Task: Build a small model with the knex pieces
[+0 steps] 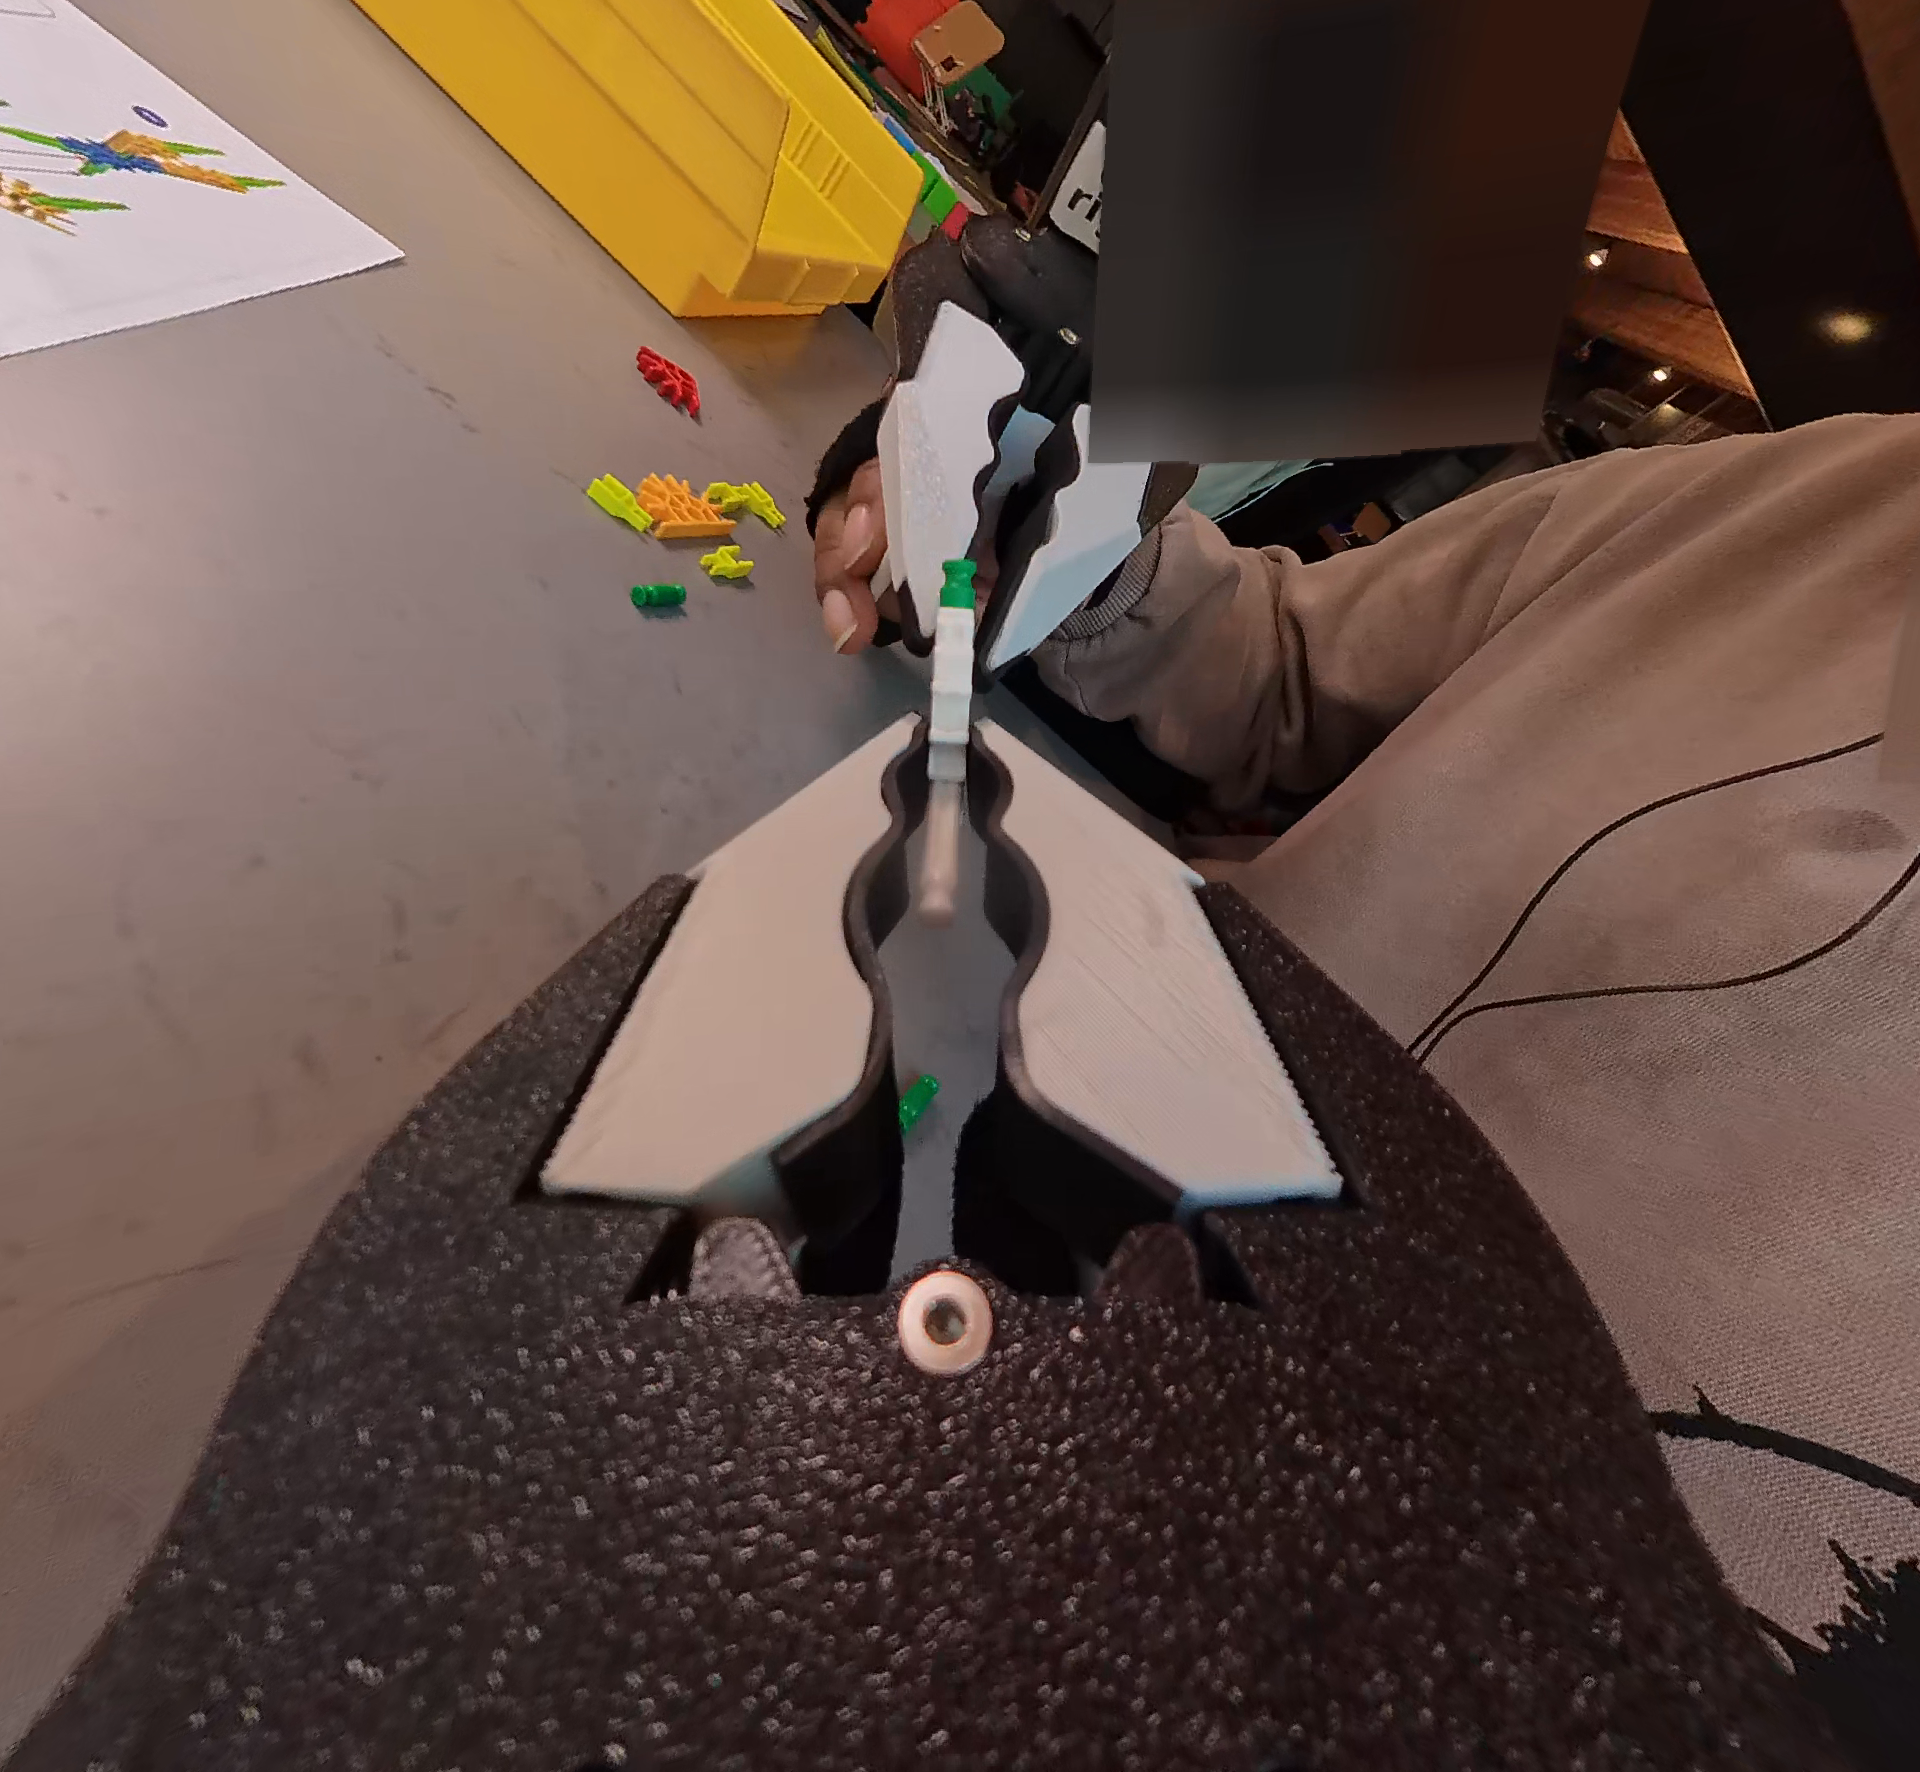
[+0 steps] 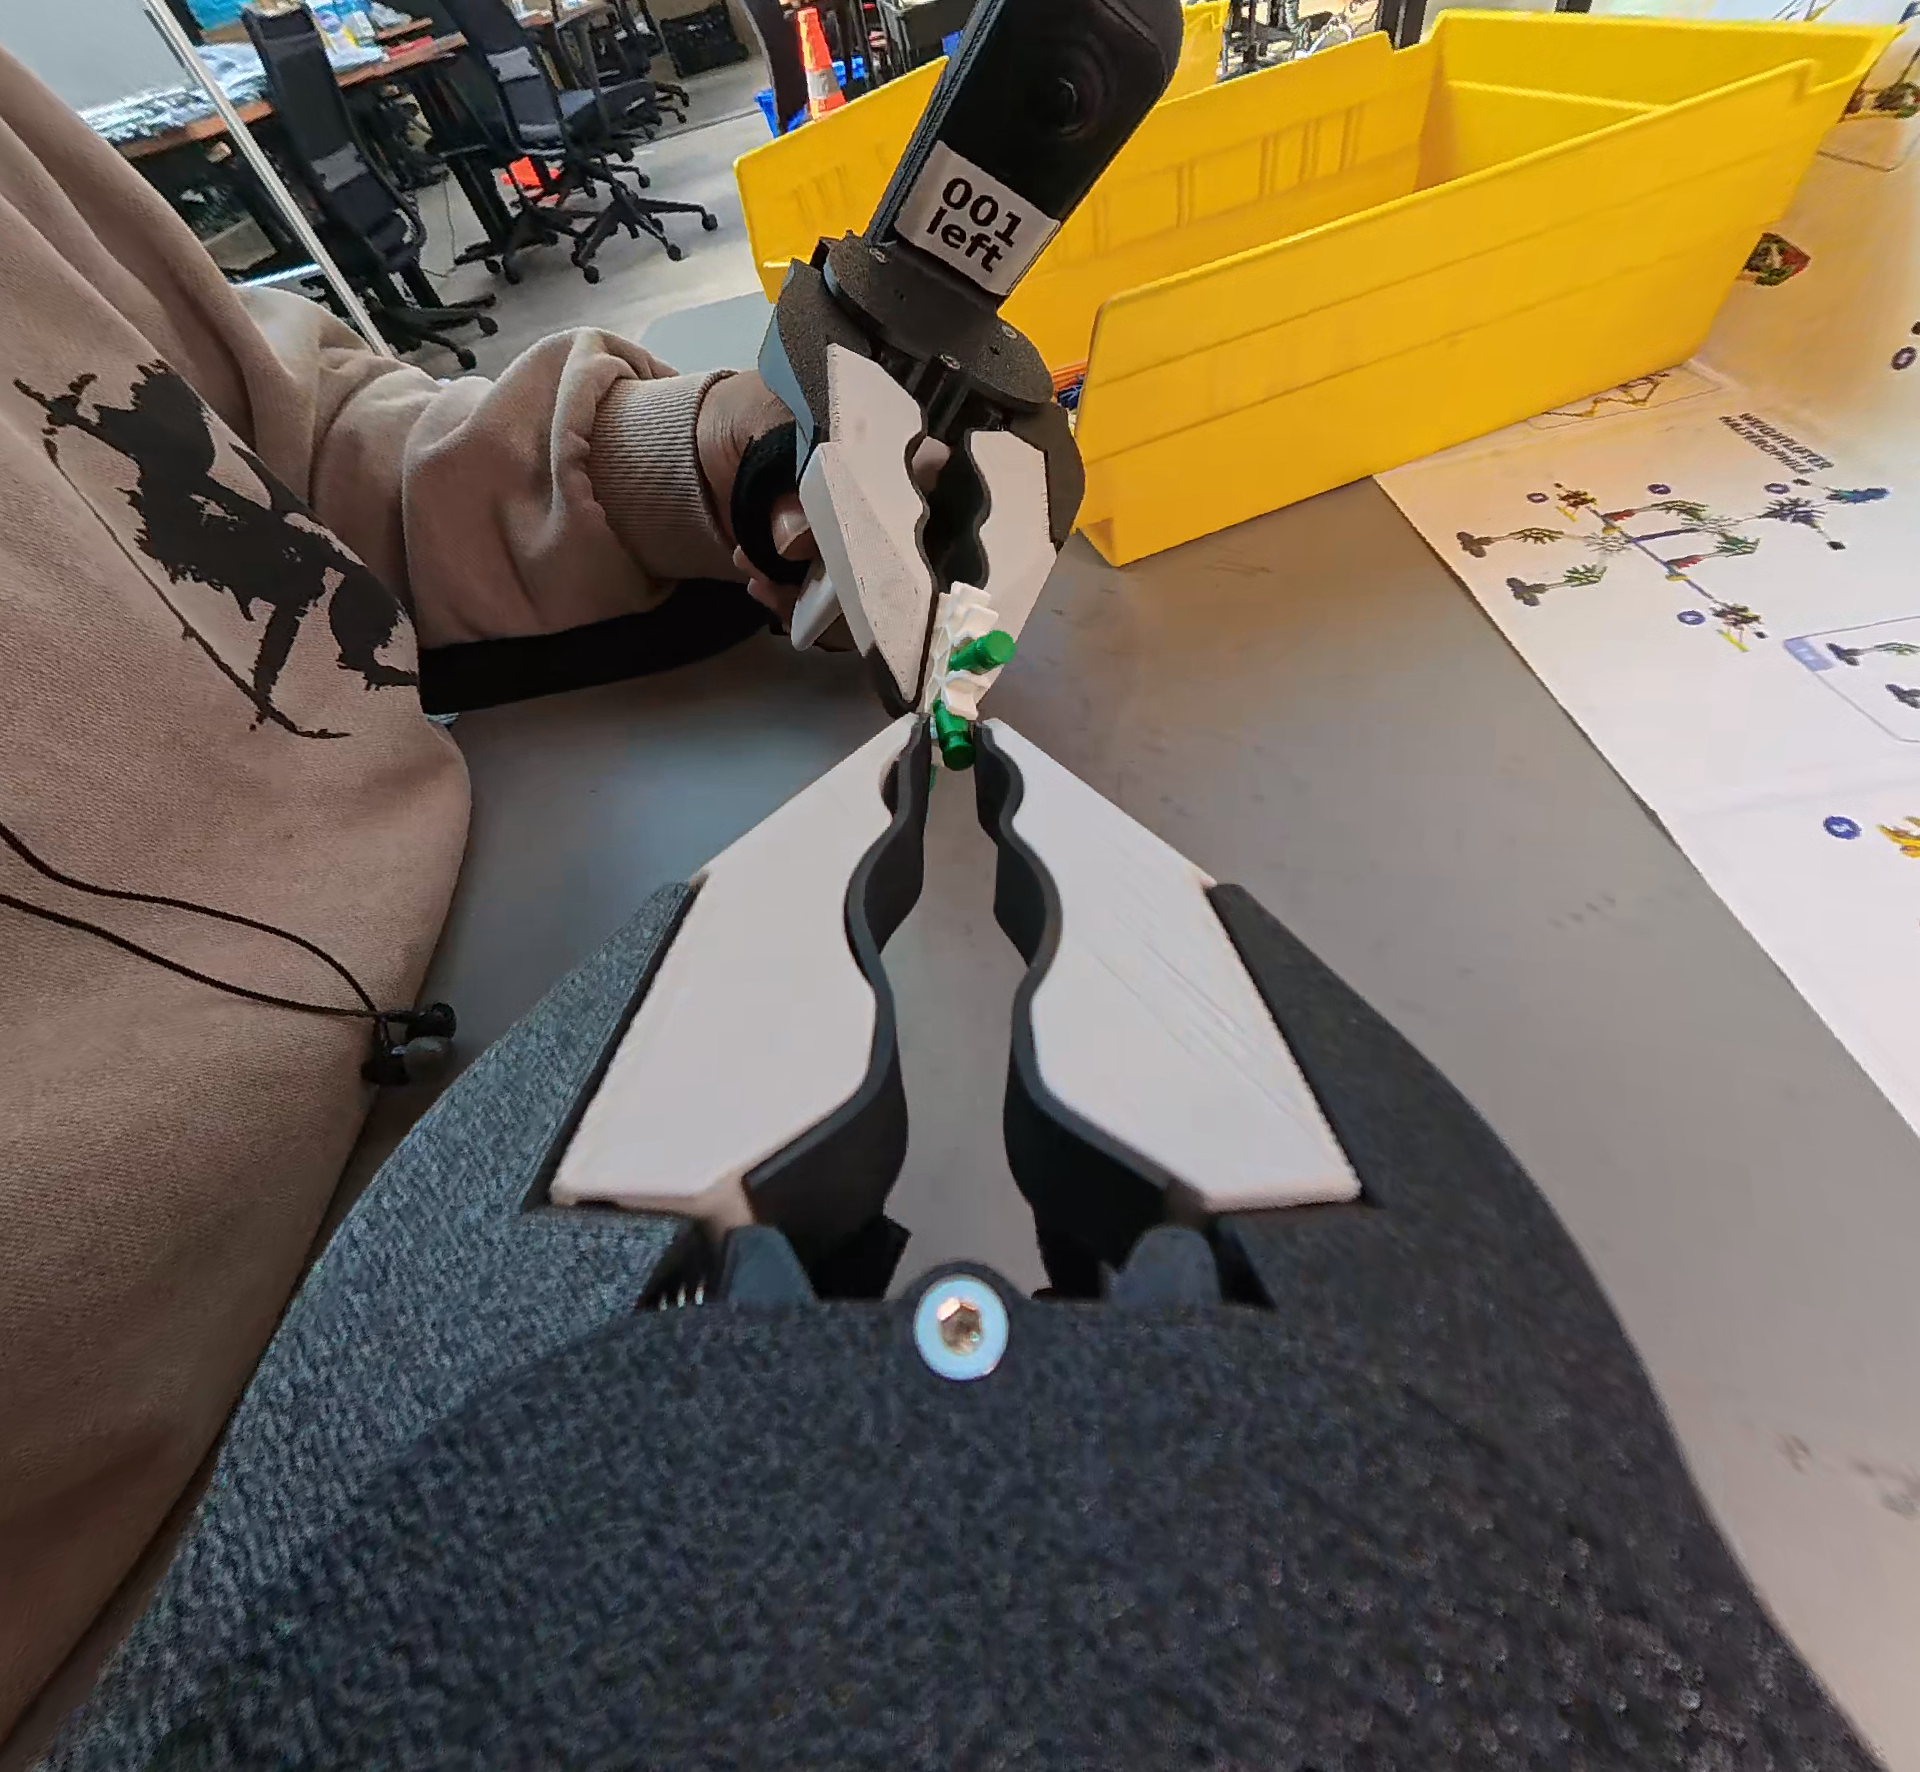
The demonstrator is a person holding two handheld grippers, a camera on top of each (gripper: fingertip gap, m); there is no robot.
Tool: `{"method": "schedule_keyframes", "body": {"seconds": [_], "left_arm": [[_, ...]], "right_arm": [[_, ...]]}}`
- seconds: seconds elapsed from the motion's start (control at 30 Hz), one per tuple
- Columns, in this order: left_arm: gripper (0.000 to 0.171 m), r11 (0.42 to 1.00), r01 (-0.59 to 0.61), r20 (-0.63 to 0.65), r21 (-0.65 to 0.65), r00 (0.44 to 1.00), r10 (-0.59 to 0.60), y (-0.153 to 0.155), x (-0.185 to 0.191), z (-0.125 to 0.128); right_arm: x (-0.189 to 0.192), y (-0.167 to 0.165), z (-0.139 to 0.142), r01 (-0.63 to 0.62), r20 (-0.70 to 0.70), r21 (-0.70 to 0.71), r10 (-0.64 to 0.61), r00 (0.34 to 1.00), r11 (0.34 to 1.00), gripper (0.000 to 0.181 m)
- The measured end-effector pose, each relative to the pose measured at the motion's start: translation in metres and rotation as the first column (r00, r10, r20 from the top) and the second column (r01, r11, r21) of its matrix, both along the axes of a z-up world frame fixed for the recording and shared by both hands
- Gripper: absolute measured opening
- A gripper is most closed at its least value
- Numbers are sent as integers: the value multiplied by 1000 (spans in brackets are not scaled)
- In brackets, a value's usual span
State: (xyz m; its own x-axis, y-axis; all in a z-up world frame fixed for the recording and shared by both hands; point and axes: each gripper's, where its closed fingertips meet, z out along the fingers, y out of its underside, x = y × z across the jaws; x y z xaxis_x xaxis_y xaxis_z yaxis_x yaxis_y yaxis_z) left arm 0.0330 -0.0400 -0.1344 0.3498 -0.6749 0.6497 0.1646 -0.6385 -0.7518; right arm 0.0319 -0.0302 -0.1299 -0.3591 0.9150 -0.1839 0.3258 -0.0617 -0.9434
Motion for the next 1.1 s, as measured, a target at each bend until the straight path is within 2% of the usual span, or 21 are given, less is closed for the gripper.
{"method": "schedule_keyframes", "body": {"seconds": [0.37, 0.87, 1.1], "left_arm": [[9, 1000, -14, -6, -15, 1000, 14, 2, -3, -2], [6, 996, -69, -26, 51, 997, 70, 8, -5, 2], [6, 994, -99, 4, 43, 995, 99, 12, -6, 4]], "right_arm": [[1, 1, -10, -5, 56, -43, 7, 998, 999, 5], [-2, 7, -1, 28, 6, -143, -27, 1000, 989, 6], [-5, 12, 3, 52, -3, -248, -54, 999, 967, 6]]}}
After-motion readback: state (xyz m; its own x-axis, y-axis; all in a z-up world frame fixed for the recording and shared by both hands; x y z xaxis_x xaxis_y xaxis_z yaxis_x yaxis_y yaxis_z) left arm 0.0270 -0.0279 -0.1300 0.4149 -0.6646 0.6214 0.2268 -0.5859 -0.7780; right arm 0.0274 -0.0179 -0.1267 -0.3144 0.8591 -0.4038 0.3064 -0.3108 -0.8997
